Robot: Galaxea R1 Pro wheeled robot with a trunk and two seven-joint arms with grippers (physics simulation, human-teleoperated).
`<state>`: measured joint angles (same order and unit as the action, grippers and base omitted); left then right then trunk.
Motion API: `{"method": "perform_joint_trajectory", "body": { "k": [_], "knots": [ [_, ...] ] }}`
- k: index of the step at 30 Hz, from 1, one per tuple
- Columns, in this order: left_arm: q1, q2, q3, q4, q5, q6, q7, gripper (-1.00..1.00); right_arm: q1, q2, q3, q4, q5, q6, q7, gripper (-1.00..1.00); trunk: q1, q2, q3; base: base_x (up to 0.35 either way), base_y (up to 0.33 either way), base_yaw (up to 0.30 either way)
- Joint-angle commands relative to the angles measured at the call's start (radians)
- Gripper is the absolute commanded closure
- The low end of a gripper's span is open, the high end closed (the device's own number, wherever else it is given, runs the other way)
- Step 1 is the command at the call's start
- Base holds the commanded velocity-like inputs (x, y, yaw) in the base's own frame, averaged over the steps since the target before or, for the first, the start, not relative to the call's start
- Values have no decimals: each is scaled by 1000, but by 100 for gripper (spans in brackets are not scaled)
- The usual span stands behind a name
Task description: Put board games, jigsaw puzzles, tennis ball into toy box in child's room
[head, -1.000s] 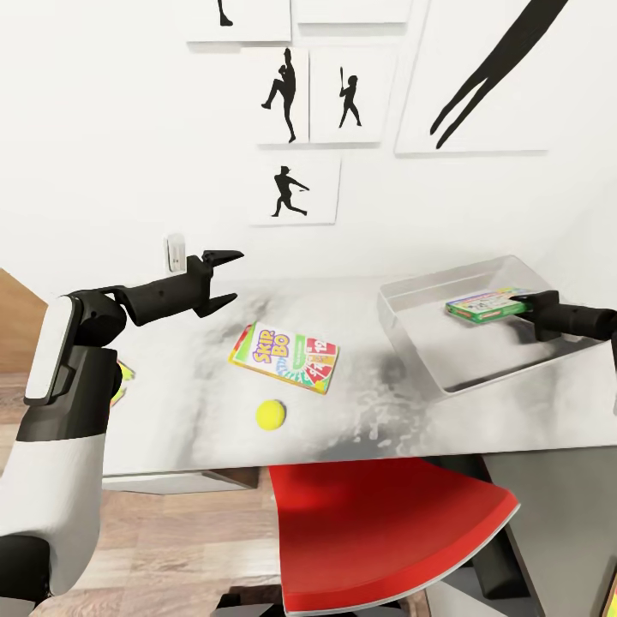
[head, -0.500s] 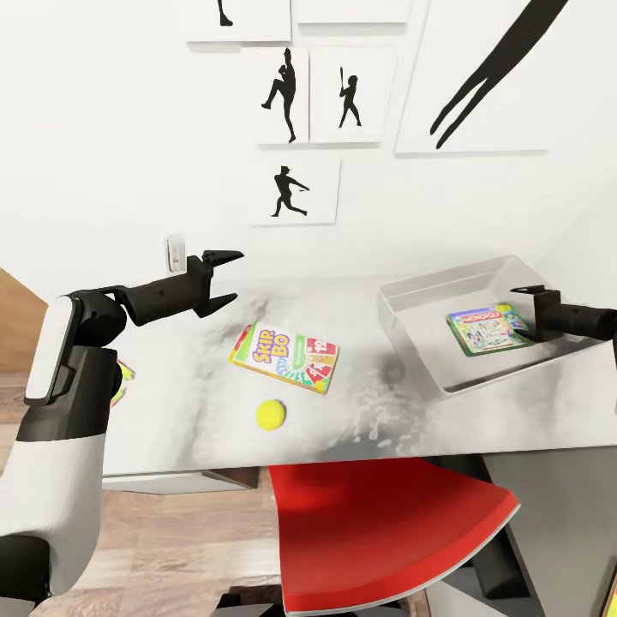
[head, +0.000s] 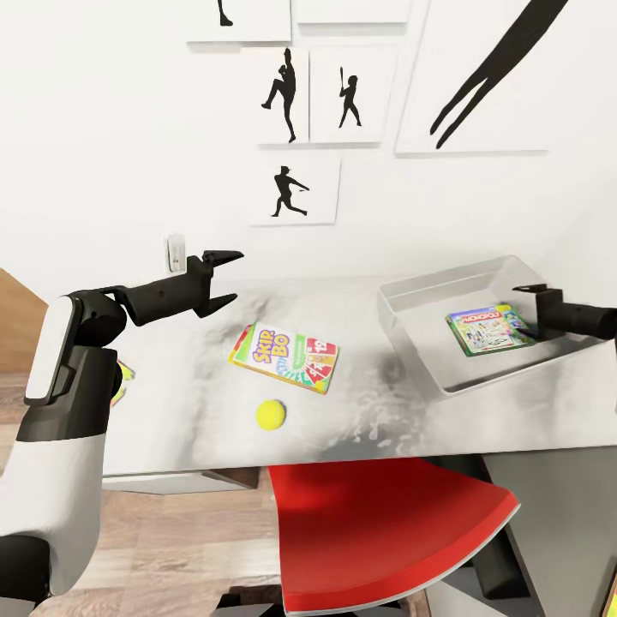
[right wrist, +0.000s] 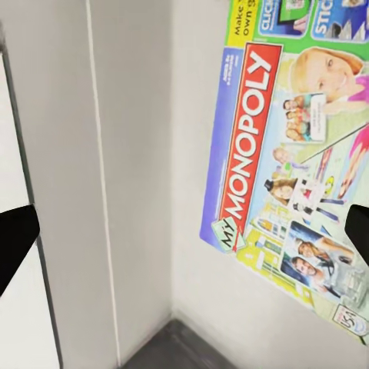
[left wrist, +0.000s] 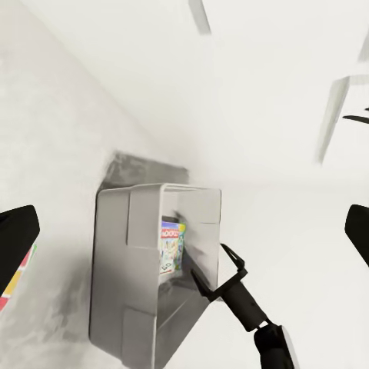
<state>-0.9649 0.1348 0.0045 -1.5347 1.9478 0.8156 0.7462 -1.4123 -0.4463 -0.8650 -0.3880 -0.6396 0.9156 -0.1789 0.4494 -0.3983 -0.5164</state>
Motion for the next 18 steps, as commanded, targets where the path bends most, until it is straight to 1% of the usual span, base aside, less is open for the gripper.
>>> {"method": "perform_joint_trajectory", "body": {
  "k": [1,4,7,8,10,12,13,15,16,17,18],
  "knots": [
    [-1,0,1,-1,9,0,10,-100,-2,0,-5,-3,-9,4,-9,-100,1,-2,-2,0,0,0],
    [0,0,1,-1,9,1,10,-100,-2,0,-4,-14,-9,9,-7,-100,1,-2,-2,0,0,0],
    [5,1,1,-1,7,1,10,-100,-2,2,3,-67,-10,23,-4,-100,1,-2,-2,0,0,0],
    [5,1,1,-1,7,1,10,-100,-2,2,3,-67,-10,23,-4,-100,1,-2,-2,0,0,0],
    [12,1,1,-1,7,2,10,-100,-1,4,7,-126,-10,52,-2,-100,1,-2,-2,0,0,0],
    [23,1,1,-2,5,2,10,-100,5,7,10,-202,-10,100,-1,-100,1,-2,-2,0,0,0],
    [23,1,1,-2,5,2,10,-100,5,7,10,-202,-10,100,-1,-100,1,-2,-2,0,0,0],
    [34,1,2,-6,5,2,9,-100,27,11,14,-290,-11,132,1,-100,1,-2,-2,0,0,0],
    [39,2,1,-7,5,2,9,-100,46,12,18,-338,-12,132,4,-100,1,-2,-2,0,0,0],
    [53,1,1,-11,9,4,4,-100,130,12,50,-493,-14,132,36,-100,1,-2,-2,0,0,0],
    [59,1,1,-13,10,4,0,-100,162,11,68,-545,-15,132,56,-100,1,-2,-2,0,0,0]
  ]
}}
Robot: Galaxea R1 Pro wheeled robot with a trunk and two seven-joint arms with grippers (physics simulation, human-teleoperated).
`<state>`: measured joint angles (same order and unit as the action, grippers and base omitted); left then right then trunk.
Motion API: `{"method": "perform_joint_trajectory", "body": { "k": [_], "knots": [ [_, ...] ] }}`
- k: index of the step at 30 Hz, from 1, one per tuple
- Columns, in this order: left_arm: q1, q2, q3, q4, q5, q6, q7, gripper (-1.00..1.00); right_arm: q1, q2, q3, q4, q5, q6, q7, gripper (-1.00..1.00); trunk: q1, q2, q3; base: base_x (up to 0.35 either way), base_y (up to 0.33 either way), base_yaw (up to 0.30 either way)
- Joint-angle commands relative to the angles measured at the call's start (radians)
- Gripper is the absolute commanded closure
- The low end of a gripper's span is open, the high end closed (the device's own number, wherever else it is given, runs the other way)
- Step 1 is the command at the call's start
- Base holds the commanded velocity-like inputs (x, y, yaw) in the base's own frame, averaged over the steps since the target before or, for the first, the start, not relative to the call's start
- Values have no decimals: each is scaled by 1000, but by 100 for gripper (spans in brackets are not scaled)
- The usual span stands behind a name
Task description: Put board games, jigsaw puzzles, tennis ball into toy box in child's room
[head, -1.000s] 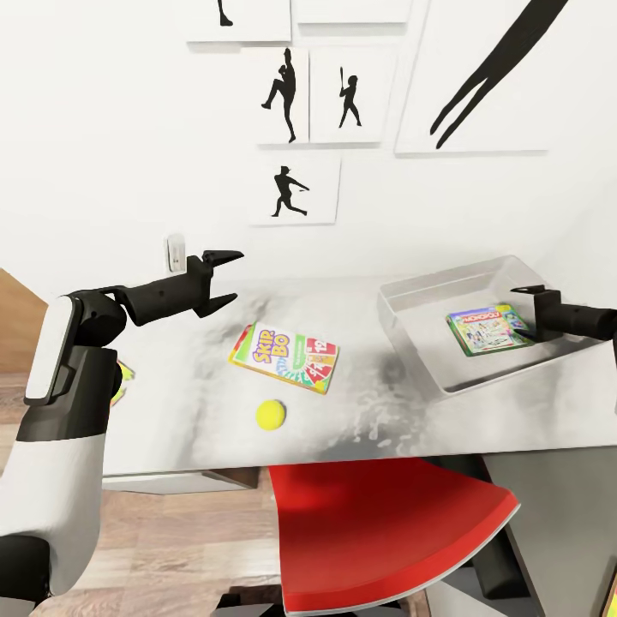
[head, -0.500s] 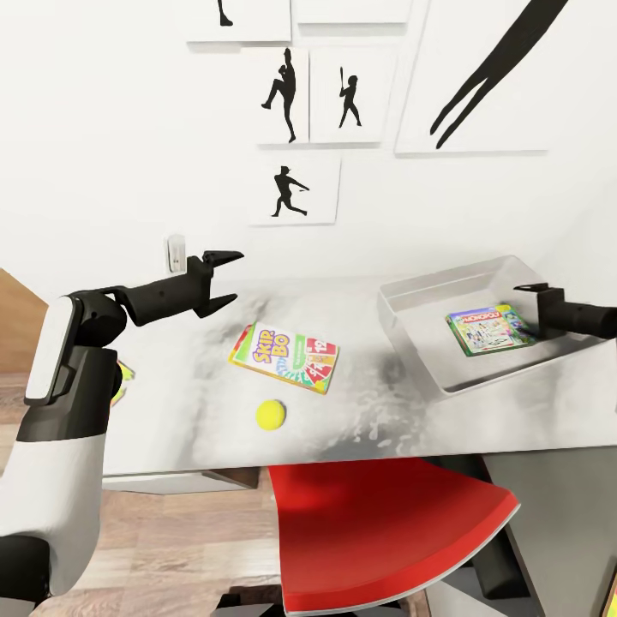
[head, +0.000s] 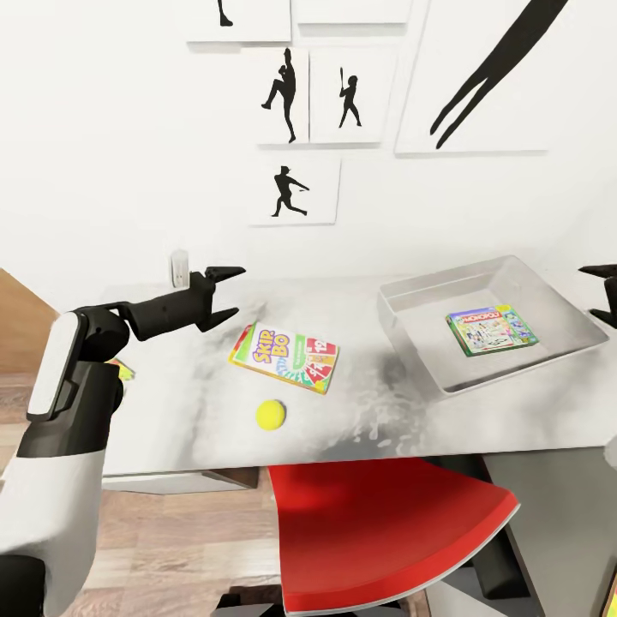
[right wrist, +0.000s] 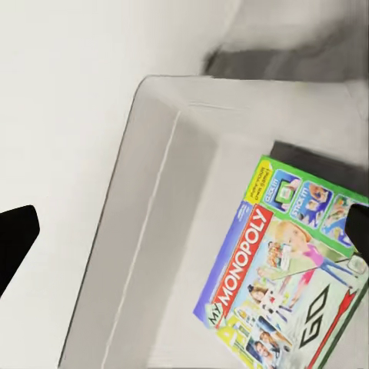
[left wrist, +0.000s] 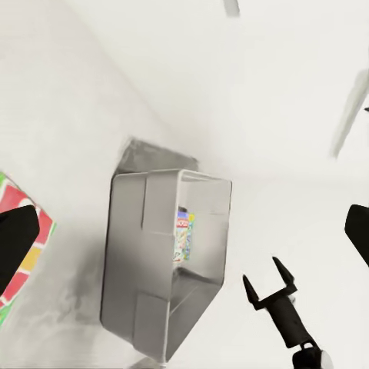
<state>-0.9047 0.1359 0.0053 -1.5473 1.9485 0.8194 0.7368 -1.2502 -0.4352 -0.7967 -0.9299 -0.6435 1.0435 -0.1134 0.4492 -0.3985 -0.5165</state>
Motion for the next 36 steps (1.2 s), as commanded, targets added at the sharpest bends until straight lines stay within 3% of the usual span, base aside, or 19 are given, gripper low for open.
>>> {"method": "perform_joint_trajectory", "body": {
  "k": [1,5,9,13,14,17,22,31,36],
  "knots": [
    [-1,0,1,-1,10,1,10,-100,0,0,-1,-3,-11,4,-10,-100,1,-2,-1,0,0,0],
    [34,1,1,-19,13,2,-17,-100,123,0,63,-212,-16,4,109,-100,1,-2,-1,0,0,0],
    [48,2,1,-27,13,2,-40,-100,183,2,80,-315,-24,4,173,-100,1,-2,-1,0,0,0],
    [67,3,0,-36,13,5,-85,-100,317,1,103,-498,-41,4,274,-100,1,-2,-1,-11,0,0],
    [67,3,0,-36,13,5,-85,-100,317,1,103,-498,-41,4,274,-100,1,-2,-1,-36,0,0],
    [77,3,-8,-41,13,6,-104,-100,405,-3,110,-591,-49,4,321,-100,1,-2,-1,-126,0,0],
    [86,3,-19,-48,13,7,-115,-100,458,-6,117,-638,-53,4,352,-100,1,-2,-1,-216,0,0],
    [92,3,-27,-58,13,10,-140,-100,506,-14,209,-679,-56,4,424,-100,1,-2,-1,-290,19,0],
    [94,4,-29,-60,13,18,-172,-100,514,-22,233,-684,-56,4,437,-100,1,-2,-1,-287,118,0]
  ]
}}
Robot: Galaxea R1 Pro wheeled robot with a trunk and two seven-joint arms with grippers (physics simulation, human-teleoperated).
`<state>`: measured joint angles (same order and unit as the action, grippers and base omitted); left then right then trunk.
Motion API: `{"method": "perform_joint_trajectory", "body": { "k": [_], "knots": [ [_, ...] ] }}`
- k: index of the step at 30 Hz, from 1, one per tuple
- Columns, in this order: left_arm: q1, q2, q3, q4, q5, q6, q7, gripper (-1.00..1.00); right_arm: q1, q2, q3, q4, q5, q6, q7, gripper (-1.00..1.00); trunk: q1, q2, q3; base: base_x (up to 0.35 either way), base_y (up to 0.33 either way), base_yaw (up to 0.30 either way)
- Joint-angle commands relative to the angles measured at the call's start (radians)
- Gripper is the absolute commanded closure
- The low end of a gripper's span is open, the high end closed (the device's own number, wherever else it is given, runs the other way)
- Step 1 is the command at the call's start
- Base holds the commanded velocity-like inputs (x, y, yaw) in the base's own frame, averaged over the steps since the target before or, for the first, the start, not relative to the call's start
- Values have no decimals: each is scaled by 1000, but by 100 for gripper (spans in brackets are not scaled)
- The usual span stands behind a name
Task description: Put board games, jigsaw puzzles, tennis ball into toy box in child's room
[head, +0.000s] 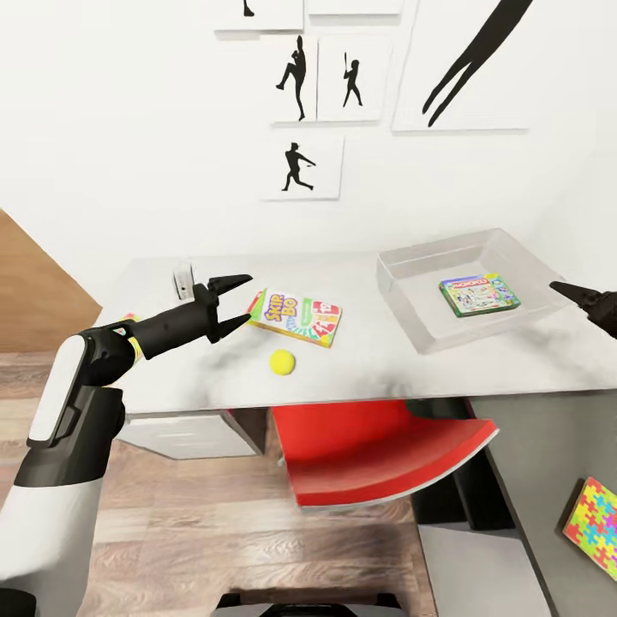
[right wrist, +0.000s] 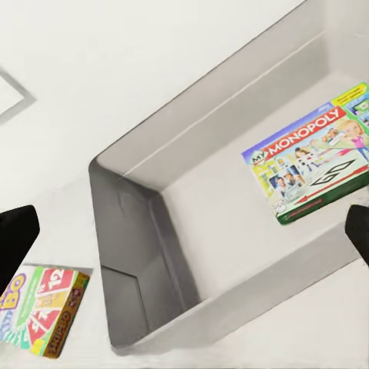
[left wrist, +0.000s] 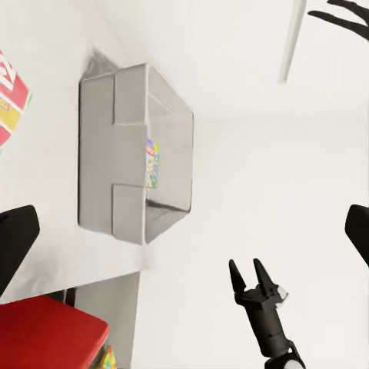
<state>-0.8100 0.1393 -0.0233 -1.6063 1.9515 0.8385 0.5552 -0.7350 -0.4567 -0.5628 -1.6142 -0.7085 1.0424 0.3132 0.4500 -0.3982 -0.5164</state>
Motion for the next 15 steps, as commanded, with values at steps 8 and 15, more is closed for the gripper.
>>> {"method": "perform_joint_trajectory", "body": {
  "k": [8,15],
  "knots": [
    [1,7,-2,0,9,2,-13,-100,7,-9,8,-4,12,5,16,-100,0,-2,-2,-126,107,0],
    [1,9,-2,0,9,3,-13,-100,10,-9,2,-4,12,5,17,-100,0,-2,-2,-46,170,0]
  ]
}}
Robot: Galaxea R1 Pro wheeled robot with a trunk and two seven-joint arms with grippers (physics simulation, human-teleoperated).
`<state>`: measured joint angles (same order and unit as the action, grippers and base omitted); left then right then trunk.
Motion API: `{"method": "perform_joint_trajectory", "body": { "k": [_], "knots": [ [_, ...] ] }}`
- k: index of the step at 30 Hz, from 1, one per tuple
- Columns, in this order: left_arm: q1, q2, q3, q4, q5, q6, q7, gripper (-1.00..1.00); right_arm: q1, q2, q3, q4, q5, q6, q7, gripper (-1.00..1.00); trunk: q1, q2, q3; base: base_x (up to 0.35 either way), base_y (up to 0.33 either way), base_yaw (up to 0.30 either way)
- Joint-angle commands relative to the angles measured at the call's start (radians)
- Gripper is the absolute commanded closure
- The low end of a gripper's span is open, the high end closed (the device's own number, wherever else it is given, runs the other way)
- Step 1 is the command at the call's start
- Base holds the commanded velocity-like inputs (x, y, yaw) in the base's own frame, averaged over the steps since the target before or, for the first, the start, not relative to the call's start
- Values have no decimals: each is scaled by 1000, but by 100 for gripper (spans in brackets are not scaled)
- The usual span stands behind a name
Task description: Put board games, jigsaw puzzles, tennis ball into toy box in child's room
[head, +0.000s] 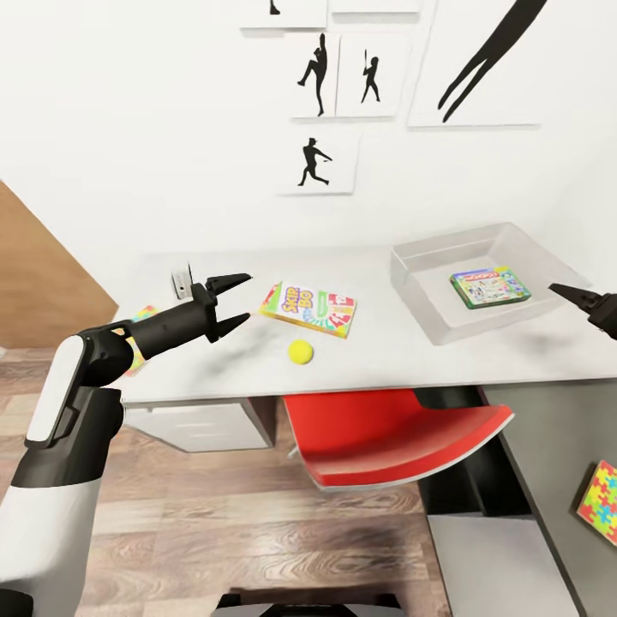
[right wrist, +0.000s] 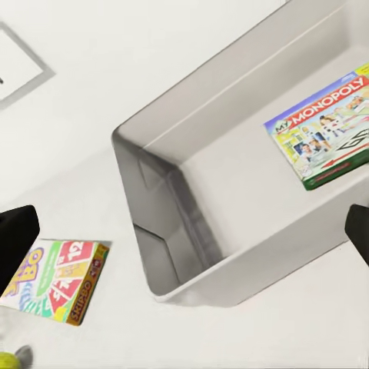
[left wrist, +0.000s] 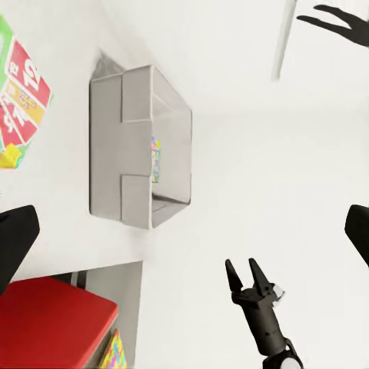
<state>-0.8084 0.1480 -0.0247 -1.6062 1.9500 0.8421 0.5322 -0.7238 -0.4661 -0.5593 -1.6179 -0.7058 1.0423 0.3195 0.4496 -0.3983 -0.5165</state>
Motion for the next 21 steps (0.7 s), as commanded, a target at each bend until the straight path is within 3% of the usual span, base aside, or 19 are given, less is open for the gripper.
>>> {"method": "perform_joint_trajectory", "body": {
  "k": [1,7,14,21],
  "knots": [
    [-1,1,0,-1,10,-1,10,-100,0,0,-2,0,9,5,10,-100,0,-2,-1,-64,243,0],
    [0,2,0,-1,10,0,8,-100,9,-10,-4,0,9,5,10,-100,0,-2,-1,-64,235,1],
    [24,3,1,-1,9,1,7,-100,32,-19,-3,0,9,5,10,-100,0,-2,-1,-26,94,109],
    [125,23,11,-1,5,9,-20,-100,66,-17,7,0,7,5,10,-100,0,-2,-1,-7,26,243]
  ]
}}
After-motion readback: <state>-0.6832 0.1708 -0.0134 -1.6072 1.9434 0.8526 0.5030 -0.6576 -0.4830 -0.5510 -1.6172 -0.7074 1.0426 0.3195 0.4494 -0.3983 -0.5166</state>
